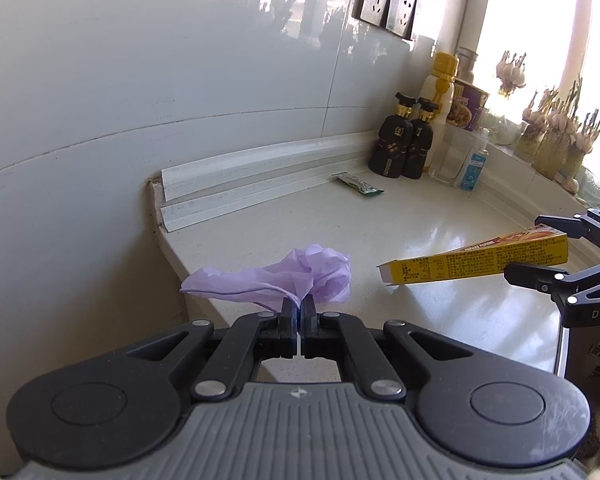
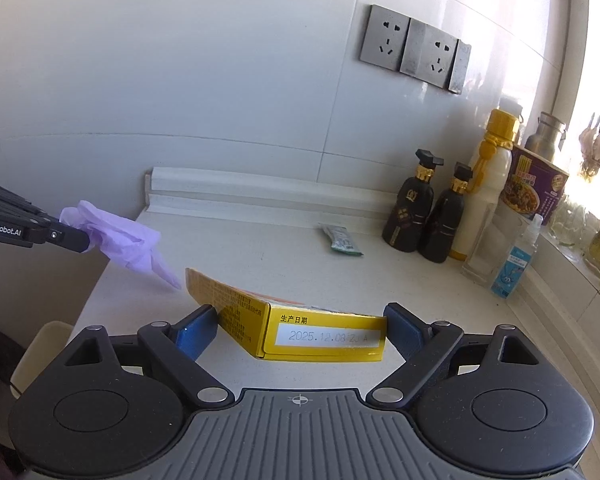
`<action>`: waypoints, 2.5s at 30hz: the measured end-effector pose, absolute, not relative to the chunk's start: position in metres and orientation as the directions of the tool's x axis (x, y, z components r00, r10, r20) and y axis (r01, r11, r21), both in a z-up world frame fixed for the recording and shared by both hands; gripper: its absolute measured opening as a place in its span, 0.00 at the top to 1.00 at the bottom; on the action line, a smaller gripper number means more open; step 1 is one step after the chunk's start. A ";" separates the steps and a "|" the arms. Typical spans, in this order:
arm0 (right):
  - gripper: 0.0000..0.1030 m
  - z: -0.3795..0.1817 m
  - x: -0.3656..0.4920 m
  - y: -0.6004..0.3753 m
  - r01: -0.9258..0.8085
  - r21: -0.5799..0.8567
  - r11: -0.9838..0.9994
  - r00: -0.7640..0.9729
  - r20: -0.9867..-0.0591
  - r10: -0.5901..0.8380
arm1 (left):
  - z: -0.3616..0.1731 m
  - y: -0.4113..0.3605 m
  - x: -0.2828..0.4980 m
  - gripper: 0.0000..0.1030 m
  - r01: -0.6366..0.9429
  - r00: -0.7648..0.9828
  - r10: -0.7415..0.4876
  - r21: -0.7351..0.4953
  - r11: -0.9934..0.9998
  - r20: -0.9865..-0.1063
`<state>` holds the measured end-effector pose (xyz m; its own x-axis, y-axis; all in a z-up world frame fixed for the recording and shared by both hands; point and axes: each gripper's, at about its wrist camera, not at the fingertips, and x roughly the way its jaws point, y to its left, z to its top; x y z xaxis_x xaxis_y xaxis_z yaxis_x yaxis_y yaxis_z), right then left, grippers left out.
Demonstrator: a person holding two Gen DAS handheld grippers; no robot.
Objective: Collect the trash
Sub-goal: 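Lift the purple glove and yellow box and carry them to the wastebasket, then open both grippers to drop the glove and box into the wastebasket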
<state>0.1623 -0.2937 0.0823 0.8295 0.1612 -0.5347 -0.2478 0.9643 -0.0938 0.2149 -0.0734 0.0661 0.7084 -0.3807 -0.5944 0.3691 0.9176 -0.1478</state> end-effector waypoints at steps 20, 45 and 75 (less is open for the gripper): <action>0.16 0.112 0.147 -0.251 -0.347 -0.172 0.922 0.836 -0.501 0.222 | 0.074 -0.036 0.197 0.99 0.329 0.735 -0.350 -0.147 0.933 -0.580; 0.16 0.128 0.155 -0.120 -0.540 -0.123 0.832 0.783 -0.437 0.443 | 0.047 0.041 0.182 0.99 0.225 0.760 -0.224 -0.077 0.971 -0.610; 0.15 -0.081 0.186 0.012 -0.454 0.019 0.891 0.625 -0.706 0.334 | -0.153 0.114 0.174 0.98 0.001 0.551 0.008 0.011 1.000 -0.835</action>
